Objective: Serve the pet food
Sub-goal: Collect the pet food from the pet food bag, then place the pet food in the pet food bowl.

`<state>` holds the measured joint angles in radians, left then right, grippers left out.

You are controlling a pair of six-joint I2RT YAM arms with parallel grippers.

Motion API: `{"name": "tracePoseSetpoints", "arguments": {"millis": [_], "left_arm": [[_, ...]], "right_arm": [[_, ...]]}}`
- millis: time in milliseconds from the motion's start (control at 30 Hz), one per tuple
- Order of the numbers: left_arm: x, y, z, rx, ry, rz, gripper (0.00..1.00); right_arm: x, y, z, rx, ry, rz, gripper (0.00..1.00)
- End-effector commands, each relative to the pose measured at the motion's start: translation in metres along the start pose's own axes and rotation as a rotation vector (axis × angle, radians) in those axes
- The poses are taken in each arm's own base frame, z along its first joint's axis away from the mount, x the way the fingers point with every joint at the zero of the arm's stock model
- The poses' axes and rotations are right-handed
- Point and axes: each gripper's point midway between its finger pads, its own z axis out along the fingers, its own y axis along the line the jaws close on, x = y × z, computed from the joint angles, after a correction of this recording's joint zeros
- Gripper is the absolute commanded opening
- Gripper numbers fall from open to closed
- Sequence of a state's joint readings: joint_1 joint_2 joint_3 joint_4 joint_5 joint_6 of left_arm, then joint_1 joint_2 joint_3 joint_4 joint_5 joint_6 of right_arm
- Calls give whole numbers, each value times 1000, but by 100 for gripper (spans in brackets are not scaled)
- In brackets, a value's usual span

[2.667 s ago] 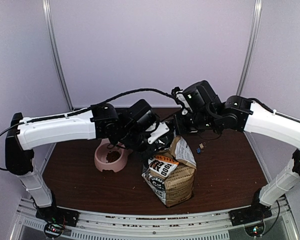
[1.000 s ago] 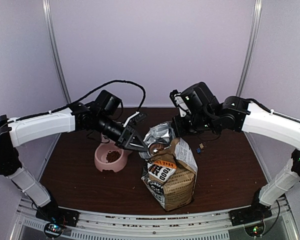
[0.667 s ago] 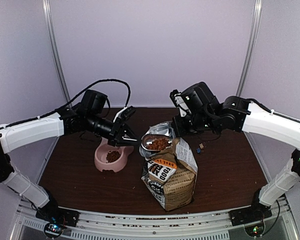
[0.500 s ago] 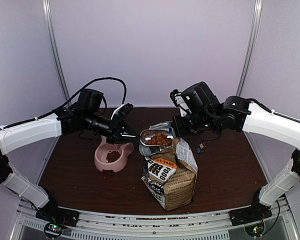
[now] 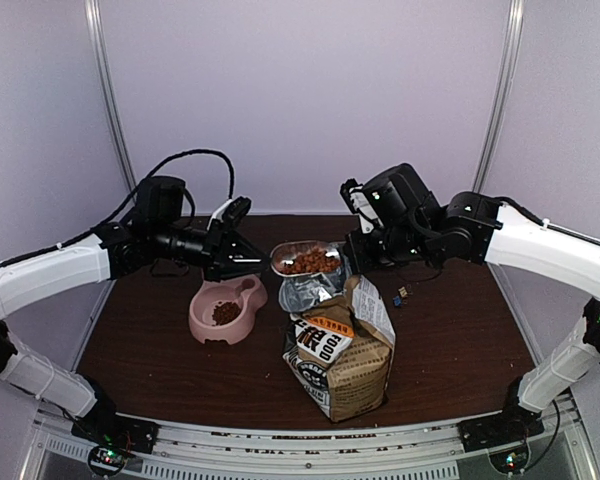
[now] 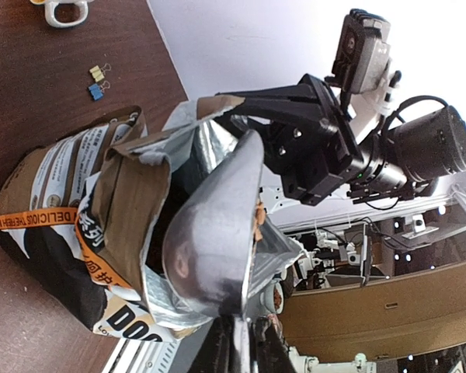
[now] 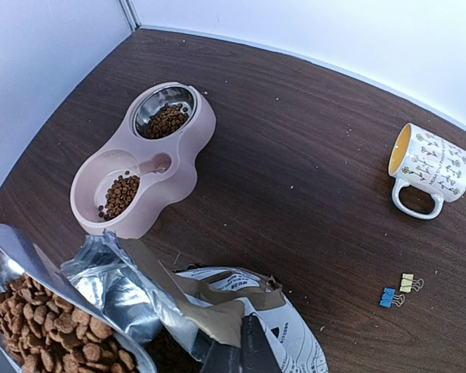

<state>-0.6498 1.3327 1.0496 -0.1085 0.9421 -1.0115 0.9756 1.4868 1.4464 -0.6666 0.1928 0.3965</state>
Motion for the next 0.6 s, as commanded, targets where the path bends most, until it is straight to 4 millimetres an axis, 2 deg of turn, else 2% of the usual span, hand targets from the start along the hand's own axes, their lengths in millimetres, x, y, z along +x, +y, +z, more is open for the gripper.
{"name": "tracePoseSetpoints", "arguments": {"millis": [0, 367, 567], "left_arm": [[-7, -25, -10, 103, -37, 32, 0], [-10, -35, -16, 203, -55, -68, 0], [-10, -34, -17, 233, -59, -110, 0]], "right_arm": [[-22, -12, -8, 45, -87, 34, 0], [-23, -14, -9, 52, -90, 33, 0], [-23, -15, -9, 56, -90, 30, 0]]}}
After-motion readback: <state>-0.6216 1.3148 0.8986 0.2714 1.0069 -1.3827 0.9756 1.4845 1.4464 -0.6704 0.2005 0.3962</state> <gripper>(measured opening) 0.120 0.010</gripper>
